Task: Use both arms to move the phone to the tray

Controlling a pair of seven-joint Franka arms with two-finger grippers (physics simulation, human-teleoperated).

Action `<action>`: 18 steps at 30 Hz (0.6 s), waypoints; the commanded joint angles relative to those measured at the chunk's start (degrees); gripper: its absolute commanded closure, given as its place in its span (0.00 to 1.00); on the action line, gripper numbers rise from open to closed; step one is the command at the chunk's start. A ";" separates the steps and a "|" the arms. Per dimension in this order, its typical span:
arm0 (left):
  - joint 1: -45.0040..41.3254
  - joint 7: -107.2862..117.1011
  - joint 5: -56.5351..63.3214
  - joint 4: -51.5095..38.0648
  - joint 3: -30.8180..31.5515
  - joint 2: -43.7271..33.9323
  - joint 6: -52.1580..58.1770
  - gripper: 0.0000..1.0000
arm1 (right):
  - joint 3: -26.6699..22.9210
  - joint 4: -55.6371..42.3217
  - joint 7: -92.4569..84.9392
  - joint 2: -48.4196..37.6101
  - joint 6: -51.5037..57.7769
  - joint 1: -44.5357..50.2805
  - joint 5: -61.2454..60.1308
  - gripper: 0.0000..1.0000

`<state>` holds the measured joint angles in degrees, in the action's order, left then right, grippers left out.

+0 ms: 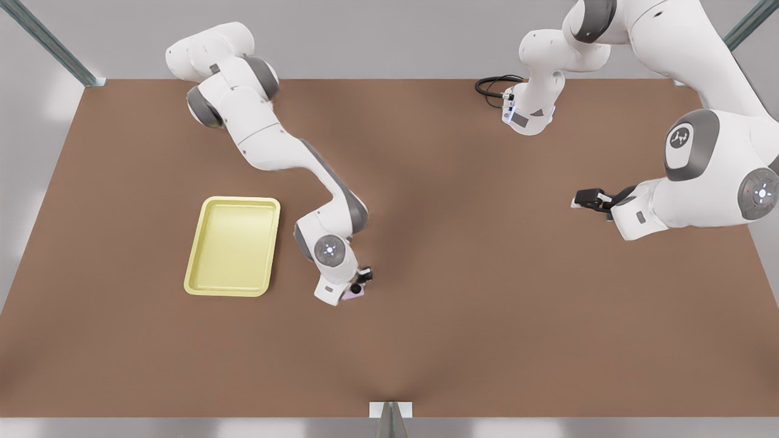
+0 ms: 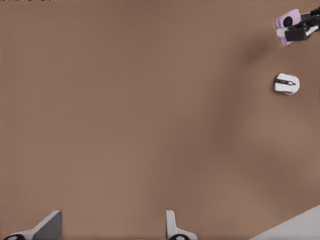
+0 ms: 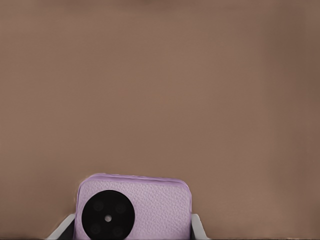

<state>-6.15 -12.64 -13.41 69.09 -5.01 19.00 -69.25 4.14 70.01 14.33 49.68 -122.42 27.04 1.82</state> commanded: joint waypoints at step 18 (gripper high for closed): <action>-0.35 0.86 9.28 0.52 -2.28 -2.92 -8.35 0.00 | 3.33 55.06 -42.46 -25.16 -23.39 -32.04 0.03 0.00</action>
<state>-6.26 -12.46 -7.60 70.53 -7.07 15.81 -73.60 7.48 125.05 -9.18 23.98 -139.97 -4.89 1.88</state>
